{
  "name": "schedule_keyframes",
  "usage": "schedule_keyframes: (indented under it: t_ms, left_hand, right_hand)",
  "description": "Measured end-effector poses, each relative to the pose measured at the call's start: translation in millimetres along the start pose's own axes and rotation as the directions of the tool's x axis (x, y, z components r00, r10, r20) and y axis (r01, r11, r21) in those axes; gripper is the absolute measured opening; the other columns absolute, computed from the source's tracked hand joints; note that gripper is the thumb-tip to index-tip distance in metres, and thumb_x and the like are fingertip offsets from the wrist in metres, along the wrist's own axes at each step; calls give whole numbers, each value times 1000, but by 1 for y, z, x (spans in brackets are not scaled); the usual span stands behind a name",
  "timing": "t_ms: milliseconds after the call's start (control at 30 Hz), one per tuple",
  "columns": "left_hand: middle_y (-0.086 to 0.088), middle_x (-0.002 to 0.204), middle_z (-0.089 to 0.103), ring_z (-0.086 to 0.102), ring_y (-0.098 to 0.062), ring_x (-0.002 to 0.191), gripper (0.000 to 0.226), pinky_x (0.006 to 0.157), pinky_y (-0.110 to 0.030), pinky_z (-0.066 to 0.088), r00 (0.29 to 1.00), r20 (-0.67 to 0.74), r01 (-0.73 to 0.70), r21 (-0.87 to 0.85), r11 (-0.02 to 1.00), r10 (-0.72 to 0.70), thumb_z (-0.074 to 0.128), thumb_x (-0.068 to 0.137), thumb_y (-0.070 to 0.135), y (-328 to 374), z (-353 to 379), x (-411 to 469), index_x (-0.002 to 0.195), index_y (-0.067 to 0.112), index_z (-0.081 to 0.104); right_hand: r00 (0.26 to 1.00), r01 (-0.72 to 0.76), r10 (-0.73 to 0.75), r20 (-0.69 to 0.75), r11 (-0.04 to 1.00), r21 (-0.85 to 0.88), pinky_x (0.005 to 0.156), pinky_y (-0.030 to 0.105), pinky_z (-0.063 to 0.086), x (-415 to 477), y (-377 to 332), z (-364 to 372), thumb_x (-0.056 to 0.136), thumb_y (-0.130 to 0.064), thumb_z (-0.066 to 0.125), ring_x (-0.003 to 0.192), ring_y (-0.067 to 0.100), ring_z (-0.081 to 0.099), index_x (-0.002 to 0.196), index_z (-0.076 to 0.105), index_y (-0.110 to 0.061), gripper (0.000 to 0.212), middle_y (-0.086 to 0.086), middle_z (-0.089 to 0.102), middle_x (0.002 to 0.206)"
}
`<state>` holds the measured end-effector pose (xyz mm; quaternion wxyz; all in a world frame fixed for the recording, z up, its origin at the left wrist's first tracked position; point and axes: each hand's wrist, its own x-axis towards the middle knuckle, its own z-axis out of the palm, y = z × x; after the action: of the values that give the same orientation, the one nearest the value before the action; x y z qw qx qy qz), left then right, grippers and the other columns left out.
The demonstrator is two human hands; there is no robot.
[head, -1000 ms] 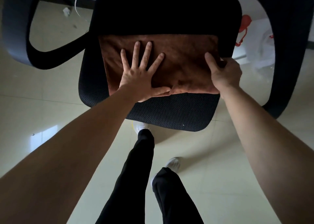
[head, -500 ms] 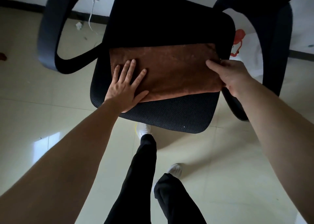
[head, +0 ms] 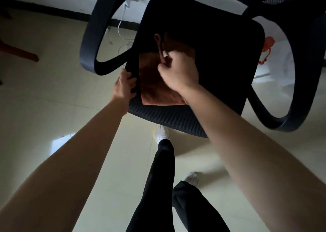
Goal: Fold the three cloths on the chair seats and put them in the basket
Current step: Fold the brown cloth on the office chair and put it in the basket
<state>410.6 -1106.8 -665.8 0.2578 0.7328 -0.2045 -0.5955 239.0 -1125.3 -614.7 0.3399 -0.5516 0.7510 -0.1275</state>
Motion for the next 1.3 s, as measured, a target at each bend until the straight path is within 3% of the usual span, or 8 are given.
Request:
schedule_keyframes:
  t_ms: [133,233,467,600,700,867,1100,1300]
  left_hand:
    - [-6,125,60,56,-18,116,57,99,-41,43,998,34,61,-76,995,-58,24,103,51,-4,-10,10,141,14,44]
    - [-9,127,59,56,-19,119,58,100,-41,44,995,65,88,-105,991,-81,24,103,51,-7,-14,11,141,12,44]
    - [-6,104,66,62,-21,93,36,76,-35,51,997,-28,81,109,991,-78,37,101,42,-3,-3,13,114,17,59]
    - [-2,79,62,59,-22,77,18,72,-33,50,998,-57,40,219,975,-28,56,84,36,-4,8,17,79,21,64]
    - [0,100,71,69,-21,92,39,86,-42,58,998,-45,51,180,982,-44,64,71,42,-2,13,22,105,22,66]
    - [5,108,57,59,-20,103,68,87,-36,55,991,13,-124,399,909,130,75,77,26,-1,26,21,137,26,44]
    - [7,116,52,54,-18,104,88,81,-34,53,984,115,-171,385,907,137,73,78,4,2,25,24,148,37,28]
    - [-6,122,67,61,-33,114,69,90,-51,54,942,304,99,143,985,-139,75,68,-4,19,16,14,129,22,57]
  right_hand:
    - [943,92,-65,327,994,-66,89,35,48,-10,-5,69,93,-28,55,114,33,61,119,63,-12,32,11,68,118]
    - [884,-29,-48,465,987,157,106,37,44,-12,16,72,93,-13,51,125,29,57,141,52,-13,48,10,65,131]
    - [983,-178,146,113,910,374,90,38,57,-11,94,2,93,-15,56,89,12,71,121,68,-21,31,-13,68,94]
    - [904,-401,415,105,736,545,79,27,54,0,119,-7,96,-23,57,88,5,65,130,60,-22,34,-7,66,108]
    - [869,-479,447,212,652,588,84,28,53,3,110,1,100,-40,51,99,9,63,137,54,-25,40,-1,63,125]
    - [919,-391,273,285,725,567,94,33,49,15,80,16,94,-64,43,113,9,60,129,59,-36,48,-10,63,125]
    - [829,-524,251,500,661,537,86,43,53,19,87,1,95,-9,59,113,17,60,153,29,-38,72,-5,57,135]
    - [756,-607,187,627,557,567,96,50,48,8,90,-35,95,5,55,119,23,59,143,49,-27,58,1,61,133]
